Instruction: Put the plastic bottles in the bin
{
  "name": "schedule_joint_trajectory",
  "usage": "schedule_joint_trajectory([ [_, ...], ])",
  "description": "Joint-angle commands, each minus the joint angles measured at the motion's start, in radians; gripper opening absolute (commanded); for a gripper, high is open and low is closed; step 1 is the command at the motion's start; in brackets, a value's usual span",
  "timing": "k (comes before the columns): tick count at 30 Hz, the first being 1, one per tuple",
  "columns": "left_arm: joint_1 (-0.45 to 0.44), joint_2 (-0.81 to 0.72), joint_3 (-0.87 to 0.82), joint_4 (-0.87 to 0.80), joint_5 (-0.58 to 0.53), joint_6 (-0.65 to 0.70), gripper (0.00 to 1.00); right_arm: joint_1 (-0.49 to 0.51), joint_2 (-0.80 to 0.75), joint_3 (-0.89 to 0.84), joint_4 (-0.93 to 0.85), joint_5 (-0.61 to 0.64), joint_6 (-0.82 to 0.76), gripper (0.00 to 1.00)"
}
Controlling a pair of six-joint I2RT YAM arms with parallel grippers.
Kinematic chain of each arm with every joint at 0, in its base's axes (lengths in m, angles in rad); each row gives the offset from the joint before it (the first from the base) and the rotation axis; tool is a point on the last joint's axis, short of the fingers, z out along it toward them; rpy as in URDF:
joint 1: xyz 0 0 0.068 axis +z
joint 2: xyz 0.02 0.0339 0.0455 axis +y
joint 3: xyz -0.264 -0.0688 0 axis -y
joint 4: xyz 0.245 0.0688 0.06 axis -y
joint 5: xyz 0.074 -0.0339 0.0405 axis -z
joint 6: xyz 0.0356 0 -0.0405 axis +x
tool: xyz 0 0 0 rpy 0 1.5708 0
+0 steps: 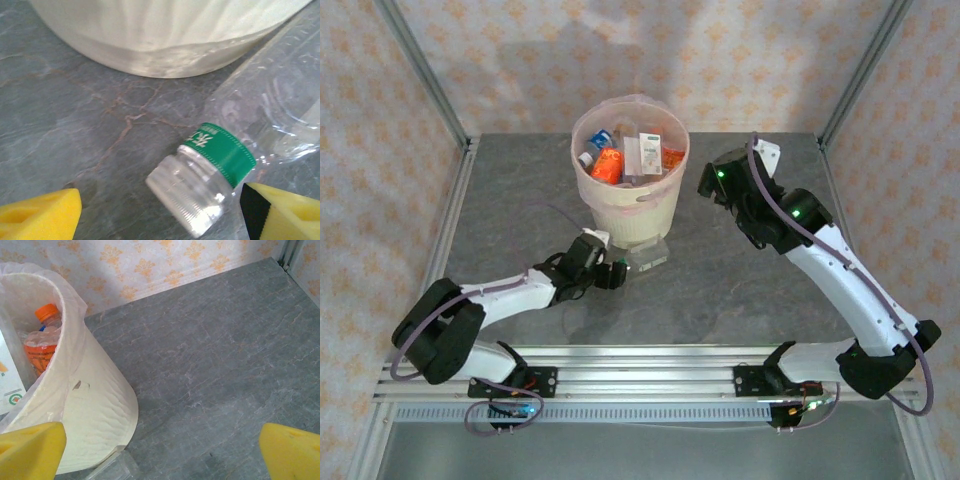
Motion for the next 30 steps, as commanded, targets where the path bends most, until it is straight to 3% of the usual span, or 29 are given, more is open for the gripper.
schedule_joint_trajectory([
  [1,-0.030,0.032,0.032,0.044,0.034,0.031,0.85,-0.004,-0.019,-0.016,0.010,0.041,0.017,0.99],
  [18,-0.252,0.084,0.113,-0.010,-0.056,0.028,0.84,-0.004,0.000,-0.003,0.021,0.033,-0.002,0.99],
  [25,-0.329,0.125,0.213,-0.145,-0.385,0.028,0.86,-0.004,-0.003,-0.002,0.021,0.043,-0.009,0.99],
  [30,-0.330,0.201,0.312,-0.197,-0.478,0.038,0.89,-0.004,-0.011,-0.006,0.017,0.047,-0.014,0.99],
])
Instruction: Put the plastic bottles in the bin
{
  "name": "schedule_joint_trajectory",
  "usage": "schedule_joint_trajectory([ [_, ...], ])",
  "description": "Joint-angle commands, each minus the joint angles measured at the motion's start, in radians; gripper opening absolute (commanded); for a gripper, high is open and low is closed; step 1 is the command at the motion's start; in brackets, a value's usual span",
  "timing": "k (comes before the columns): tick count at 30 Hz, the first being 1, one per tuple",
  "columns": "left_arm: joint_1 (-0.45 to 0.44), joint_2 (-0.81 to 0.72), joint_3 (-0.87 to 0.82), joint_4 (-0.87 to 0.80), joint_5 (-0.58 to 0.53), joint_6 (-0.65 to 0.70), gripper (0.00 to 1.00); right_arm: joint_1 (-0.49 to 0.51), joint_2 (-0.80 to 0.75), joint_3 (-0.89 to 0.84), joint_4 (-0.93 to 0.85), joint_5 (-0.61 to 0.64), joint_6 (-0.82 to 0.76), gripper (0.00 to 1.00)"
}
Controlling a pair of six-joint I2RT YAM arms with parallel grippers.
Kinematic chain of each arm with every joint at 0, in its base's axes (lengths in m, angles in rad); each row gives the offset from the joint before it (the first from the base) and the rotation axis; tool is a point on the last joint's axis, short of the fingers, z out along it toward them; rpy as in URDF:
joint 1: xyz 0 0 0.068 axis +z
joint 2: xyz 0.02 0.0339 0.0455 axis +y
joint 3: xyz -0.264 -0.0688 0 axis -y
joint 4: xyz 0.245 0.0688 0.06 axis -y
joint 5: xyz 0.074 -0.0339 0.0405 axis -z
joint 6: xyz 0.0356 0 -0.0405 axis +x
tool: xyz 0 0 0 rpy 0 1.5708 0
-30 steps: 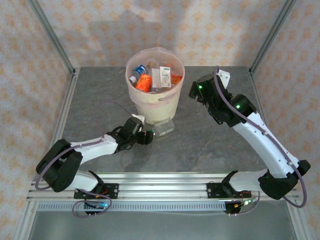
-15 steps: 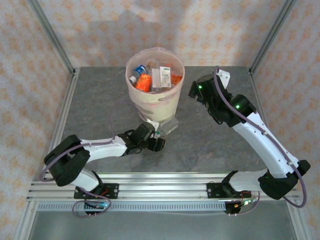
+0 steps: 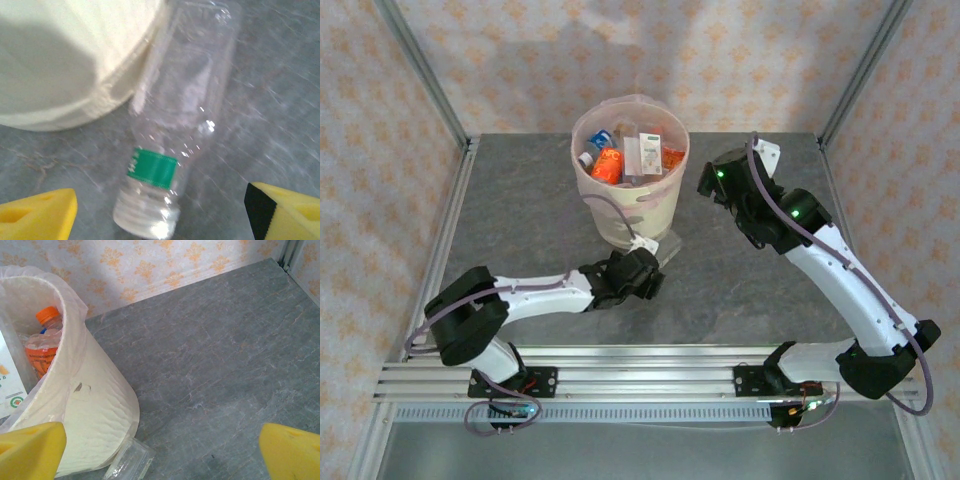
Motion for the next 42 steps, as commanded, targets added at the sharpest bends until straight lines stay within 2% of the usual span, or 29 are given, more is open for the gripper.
schedule_joint_trajectory([
  [1,-0.004,0.051,0.075,-0.083,-0.144,0.019,0.89,-0.004,-0.014,-0.002,0.005,0.045,-0.018,0.99],
  [13,-0.004,0.226,0.221,-0.121,-0.172,0.038,0.86,-0.004,-0.035,-0.023,0.020,0.049,-0.012,0.99],
  [21,-0.010,0.298,0.296,-0.123,-0.080,0.041,0.86,-0.004,-0.033,-0.033,0.028,0.066,-0.012,0.99],
  [25,-0.018,0.326,0.350,-0.144,-0.077,0.039,0.85,-0.004,-0.037,-0.037,0.022,0.081,-0.008,0.99],
  [35,-0.050,0.411,0.435,-0.206,-0.097,0.044,0.75,-0.004,-0.056,-0.045,0.011,0.114,-0.006,0.99],
  [42,-0.060,0.433,0.495,-0.228,-0.025,0.059,0.79,-0.004,-0.056,-0.050,0.015,0.116,-0.010,0.99],
])
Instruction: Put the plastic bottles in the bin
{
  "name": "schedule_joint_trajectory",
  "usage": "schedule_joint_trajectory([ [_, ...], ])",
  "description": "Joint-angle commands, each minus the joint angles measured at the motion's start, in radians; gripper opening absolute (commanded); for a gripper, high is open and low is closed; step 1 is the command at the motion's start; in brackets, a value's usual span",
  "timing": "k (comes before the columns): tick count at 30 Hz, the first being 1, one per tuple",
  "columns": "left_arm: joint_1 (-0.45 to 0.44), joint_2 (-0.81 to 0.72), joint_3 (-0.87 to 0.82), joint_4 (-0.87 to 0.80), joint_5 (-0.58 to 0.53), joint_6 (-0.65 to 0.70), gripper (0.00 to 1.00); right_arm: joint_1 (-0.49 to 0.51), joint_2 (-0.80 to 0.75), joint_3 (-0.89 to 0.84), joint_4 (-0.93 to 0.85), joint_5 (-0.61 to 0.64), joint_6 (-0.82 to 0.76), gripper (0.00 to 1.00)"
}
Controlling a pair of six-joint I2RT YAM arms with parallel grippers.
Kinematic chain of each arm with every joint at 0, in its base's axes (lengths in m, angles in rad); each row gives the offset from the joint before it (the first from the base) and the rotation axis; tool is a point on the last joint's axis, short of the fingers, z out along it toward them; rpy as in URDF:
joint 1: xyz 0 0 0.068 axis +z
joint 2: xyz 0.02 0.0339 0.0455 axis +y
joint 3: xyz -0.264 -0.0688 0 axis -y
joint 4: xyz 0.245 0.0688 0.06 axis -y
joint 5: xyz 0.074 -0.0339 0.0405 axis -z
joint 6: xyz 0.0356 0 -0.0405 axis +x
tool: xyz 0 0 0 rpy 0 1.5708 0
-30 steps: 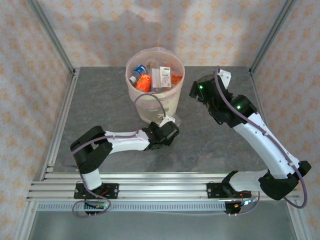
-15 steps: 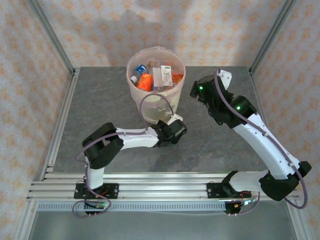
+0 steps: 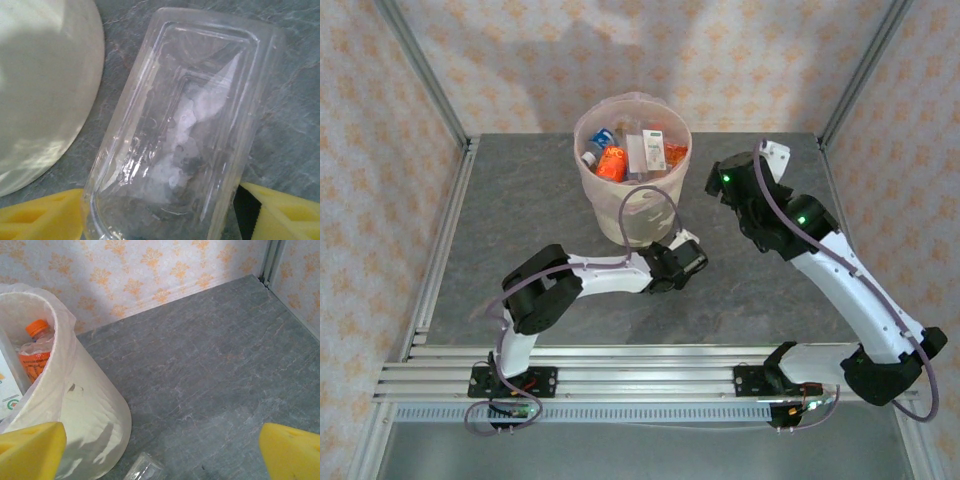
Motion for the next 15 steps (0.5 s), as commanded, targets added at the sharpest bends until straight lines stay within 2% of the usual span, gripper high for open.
schedule_joint_trajectory([
  [1,-0.021,0.013,0.049,-0.042,0.041,0.025,0.80,-0.004,-0.012,-0.015,-0.006,0.044,-0.005,0.99],
  [6,-0.049,0.054,0.104,-0.063,0.043,0.027,0.81,-0.004,-0.019,-0.019,-0.005,0.052,-0.002,0.99],
  [15,-0.045,0.109,0.181,-0.108,0.000,0.031,0.78,-0.004,-0.041,-0.028,-0.024,0.082,0.006,0.99],
])
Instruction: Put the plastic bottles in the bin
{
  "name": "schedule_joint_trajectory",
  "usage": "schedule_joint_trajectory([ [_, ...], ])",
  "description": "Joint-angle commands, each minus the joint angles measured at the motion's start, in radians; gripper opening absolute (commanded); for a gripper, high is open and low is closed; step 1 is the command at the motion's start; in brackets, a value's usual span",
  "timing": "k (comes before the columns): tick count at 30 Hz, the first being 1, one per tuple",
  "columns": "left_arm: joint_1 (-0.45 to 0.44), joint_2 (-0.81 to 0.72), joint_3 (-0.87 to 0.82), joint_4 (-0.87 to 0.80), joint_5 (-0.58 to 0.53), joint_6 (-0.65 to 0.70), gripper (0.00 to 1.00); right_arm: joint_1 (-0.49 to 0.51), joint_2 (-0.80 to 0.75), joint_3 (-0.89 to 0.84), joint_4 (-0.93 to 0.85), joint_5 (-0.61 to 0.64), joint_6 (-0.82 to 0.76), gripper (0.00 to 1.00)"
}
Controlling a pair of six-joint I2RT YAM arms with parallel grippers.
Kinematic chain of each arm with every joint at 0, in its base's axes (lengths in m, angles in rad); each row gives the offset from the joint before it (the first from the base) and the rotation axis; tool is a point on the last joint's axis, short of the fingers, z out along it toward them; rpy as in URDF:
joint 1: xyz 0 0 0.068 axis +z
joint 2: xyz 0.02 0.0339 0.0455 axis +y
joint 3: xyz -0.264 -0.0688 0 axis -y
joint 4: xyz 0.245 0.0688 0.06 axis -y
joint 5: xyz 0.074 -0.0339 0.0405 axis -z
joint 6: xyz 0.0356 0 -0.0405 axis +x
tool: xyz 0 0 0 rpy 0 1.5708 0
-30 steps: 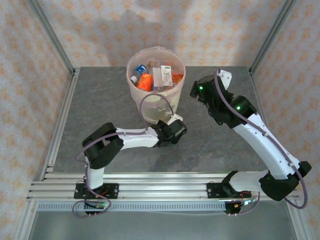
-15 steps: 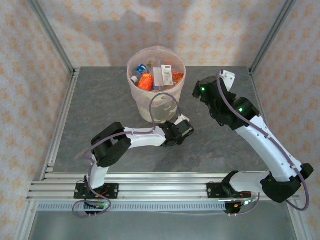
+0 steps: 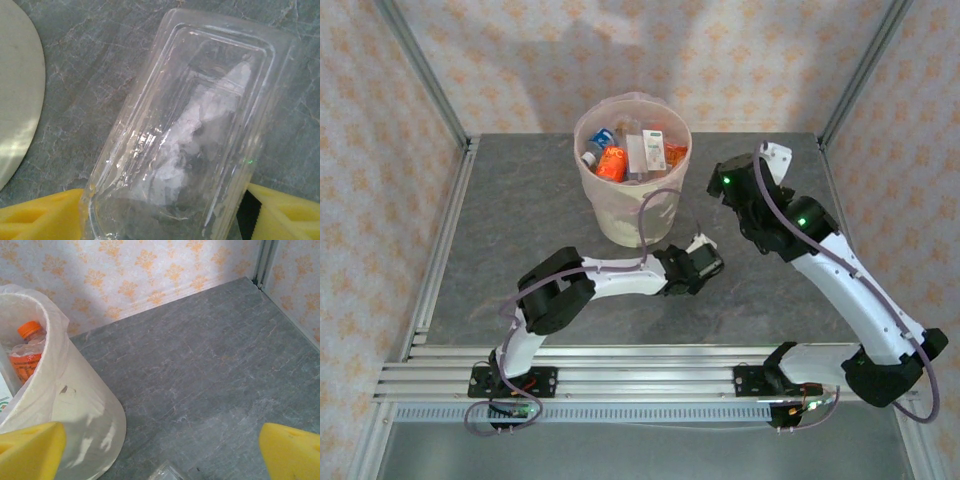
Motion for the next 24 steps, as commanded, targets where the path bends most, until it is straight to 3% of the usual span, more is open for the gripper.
schedule_joint_trajectory([
  [1,0.006,0.031,0.051,-0.055,-0.027,0.018,0.78,-0.004,-0.031,-0.015,-0.028,0.062,0.008,0.99],
  [10,0.039,0.103,0.149,-0.106,0.028,0.031,0.78,-0.004,-0.070,-0.029,-0.050,0.108,0.028,0.99],
  [13,0.037,0.108,0.156,-0.110,0.043,0.030,0.73,-0.004,-0.073,-0.033,-0.054,0.114,0.032,0.99],
  [20,0.022,0.060,0.122,-0.106,0.025,0.027,0.50,-0.004,-0.083,-0.041,-0.055,0.149,0.033,0.99],
  [24,-0.005,-0.009,0.088,-0.099,0.016,0.025,0.48,-0.004,-0.079,-0.039,-0.065,0.174,0.037,0.99],
])
